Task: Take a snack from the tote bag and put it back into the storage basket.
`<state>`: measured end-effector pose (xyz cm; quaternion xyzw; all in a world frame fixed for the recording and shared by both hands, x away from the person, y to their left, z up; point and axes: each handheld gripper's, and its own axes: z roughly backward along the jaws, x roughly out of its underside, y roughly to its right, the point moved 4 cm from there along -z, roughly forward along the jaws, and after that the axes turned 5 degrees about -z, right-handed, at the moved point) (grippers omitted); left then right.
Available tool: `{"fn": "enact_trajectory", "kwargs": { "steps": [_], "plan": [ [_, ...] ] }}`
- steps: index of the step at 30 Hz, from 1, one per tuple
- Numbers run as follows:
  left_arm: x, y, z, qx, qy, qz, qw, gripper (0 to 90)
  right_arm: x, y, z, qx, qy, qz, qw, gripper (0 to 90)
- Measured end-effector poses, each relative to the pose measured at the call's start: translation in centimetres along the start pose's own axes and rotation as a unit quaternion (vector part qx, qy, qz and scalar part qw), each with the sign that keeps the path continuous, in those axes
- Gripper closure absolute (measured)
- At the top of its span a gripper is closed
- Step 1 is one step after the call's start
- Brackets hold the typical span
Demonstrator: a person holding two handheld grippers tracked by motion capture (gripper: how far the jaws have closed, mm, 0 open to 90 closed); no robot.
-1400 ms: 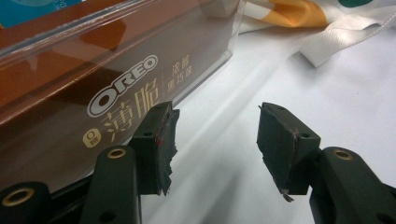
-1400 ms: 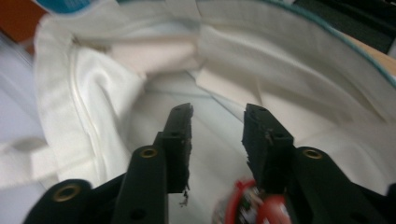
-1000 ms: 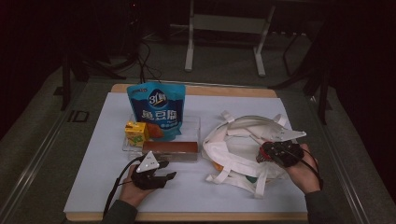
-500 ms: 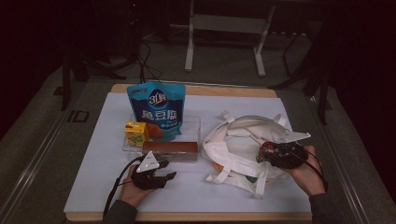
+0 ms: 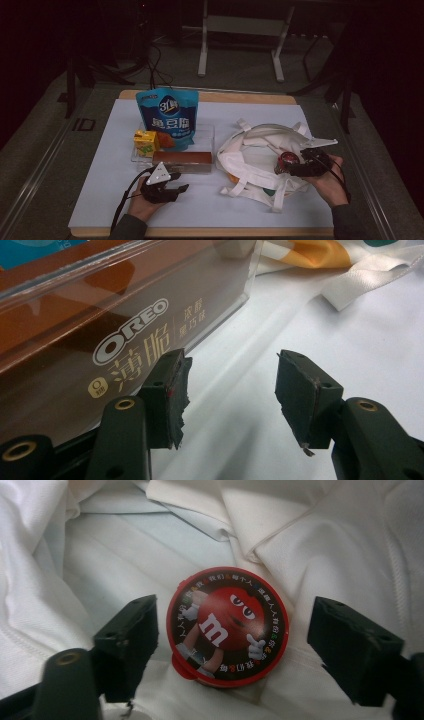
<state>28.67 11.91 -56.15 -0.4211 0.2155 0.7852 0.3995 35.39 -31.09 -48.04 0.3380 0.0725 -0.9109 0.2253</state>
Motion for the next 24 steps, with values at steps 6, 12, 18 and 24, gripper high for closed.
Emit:
{"fn": "enact_trajectory", "kwargs": {
  "steps": [6,12,18,24],
  "plan": [
    [0.0,0.0,0.0,0.0,0.0,0.0,1.0,46.3,0.2,0.1,-0.5,-0.01,-0.006,-0.006,0.9999,15.2],
    [0.0,0.0,0.0,0.001,0.0,0.0,1.0,46.3,0.3,0.2,-1.3,-0.002,-0.024,-0.008,0.9997,15.3],
    [0.0,0.0,0.0,0.0,0.0,0.0,1.0,46.3,0.4,0.5,-2.0,-0.005,-0.032,-0.02,0.9993,15.6],
    [0.0,0.0,0.0,0.001,0.0,0.0,1.0,46.2,0.5,0.4,-2.7,-0.009,-0.047,-0.018,0.9987,16.3]
  ]
}}
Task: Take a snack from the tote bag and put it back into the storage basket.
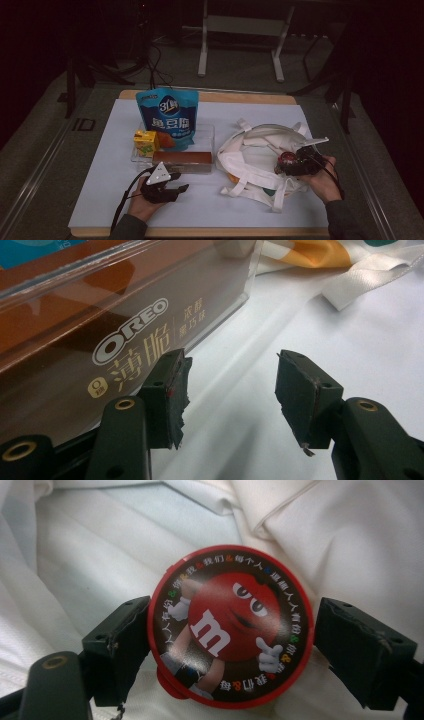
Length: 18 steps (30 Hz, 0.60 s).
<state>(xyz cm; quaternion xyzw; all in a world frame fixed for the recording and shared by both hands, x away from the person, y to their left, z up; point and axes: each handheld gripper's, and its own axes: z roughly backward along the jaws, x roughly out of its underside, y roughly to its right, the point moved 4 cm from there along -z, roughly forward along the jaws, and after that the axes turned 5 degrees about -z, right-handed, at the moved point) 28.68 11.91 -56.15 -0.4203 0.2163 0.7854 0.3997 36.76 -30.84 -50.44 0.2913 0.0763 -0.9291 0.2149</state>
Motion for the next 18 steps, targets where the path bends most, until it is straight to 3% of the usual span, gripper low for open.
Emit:
{"fn": "enact_trajectory", "kwargs": {
  "steps": [5,18],
  "plan": [
    [0.0,-0.01,0.0,0.0,-0.001,0.0,1.0,46.3,0.21,-0.1,-0.59,-0.01,-0.001,-0.002,0.9999,23.1],
    [0.0,-0.01,0.0,0.0,0.0,0.001,1.0,46.2,0.28,-0.31,-1.0,-0.004,-0.004,0.001,1.0,25.2]
  ]
}}
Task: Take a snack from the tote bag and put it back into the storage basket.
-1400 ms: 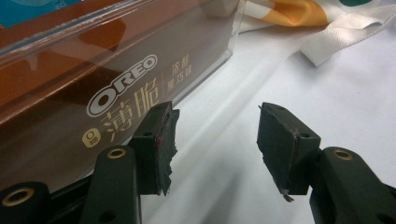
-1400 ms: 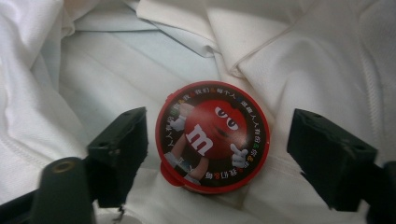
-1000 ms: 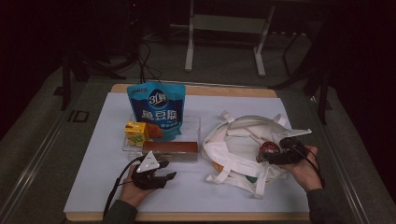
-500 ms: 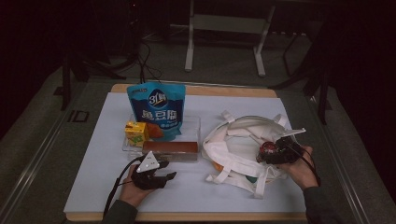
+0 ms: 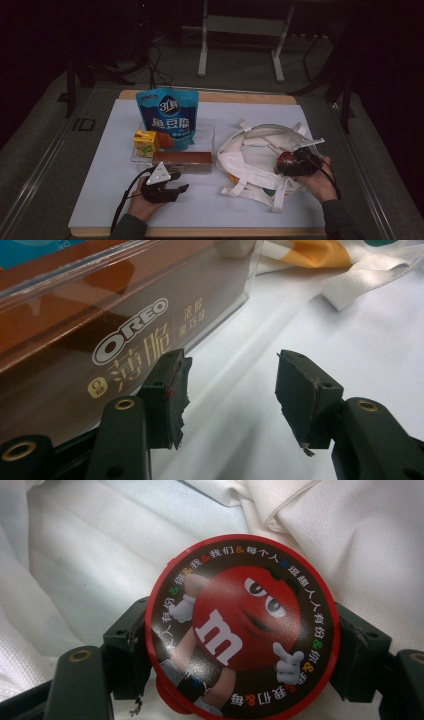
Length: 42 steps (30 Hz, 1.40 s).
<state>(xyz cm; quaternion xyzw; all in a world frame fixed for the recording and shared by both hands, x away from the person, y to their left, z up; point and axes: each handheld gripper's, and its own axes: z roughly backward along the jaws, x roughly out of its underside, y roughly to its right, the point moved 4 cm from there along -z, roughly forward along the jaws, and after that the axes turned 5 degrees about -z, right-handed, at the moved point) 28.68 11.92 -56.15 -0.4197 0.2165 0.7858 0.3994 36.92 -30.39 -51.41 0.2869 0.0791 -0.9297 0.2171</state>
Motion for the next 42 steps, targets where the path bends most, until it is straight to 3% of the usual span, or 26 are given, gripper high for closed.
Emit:
{"fn": "enact_trajectory", "kwargs": {
  "steps": [21,42],
  "plan": [
    [0.0,0.0,0.0,0.0,0.0,0.0,1.0,46.2,-0.1,0.1,0.2,-0.007,0.0,-0.008,0.9999,25.4],
    [0.0,0.0,0.0,0.0,0.0,0.0,1.0,46.2,-1.1,-0.6,1.4,-0.008,0.011,0.001,0.9999,25.4]
  ]
}}
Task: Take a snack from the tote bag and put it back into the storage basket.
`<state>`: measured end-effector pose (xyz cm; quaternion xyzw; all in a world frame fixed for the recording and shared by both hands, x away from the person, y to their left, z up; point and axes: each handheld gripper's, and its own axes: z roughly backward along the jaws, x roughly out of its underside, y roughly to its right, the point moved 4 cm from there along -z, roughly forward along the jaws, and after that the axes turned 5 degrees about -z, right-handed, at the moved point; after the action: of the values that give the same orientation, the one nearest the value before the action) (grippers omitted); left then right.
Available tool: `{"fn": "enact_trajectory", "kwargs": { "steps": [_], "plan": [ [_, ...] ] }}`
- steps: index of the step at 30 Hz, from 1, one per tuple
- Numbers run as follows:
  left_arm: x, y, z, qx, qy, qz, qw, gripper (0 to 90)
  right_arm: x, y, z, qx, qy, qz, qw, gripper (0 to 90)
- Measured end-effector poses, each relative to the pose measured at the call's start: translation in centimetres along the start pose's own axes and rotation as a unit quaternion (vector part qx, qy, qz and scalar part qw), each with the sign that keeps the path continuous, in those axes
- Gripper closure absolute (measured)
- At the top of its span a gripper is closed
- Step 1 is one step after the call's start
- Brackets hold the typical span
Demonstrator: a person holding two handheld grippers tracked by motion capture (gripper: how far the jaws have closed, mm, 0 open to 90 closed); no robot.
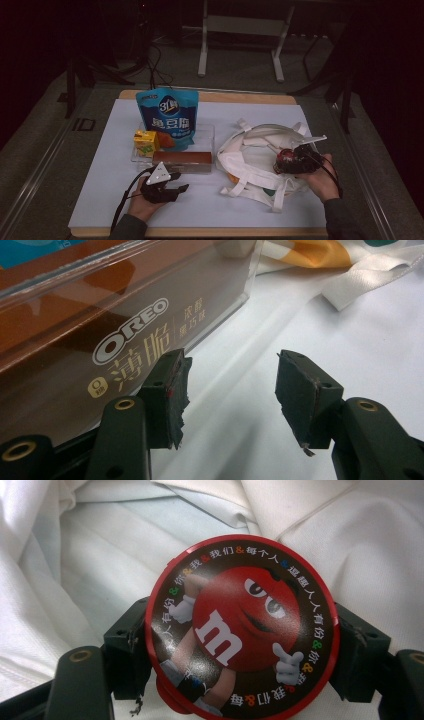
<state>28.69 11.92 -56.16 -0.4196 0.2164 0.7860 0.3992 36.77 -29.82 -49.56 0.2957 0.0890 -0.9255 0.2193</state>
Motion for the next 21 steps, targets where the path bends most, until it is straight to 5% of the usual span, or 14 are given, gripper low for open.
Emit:
{"fn": "enact_trajectory", "kwargs": {
  "steps": [21],
  "plan": [
    [0.0,0.0,0.0,0.001,0.0,0.0,1.0,46.2,-2.1,-1.8,1.4,-0.021,0.016,0.013,0.9996,25.4]
  ]
}}
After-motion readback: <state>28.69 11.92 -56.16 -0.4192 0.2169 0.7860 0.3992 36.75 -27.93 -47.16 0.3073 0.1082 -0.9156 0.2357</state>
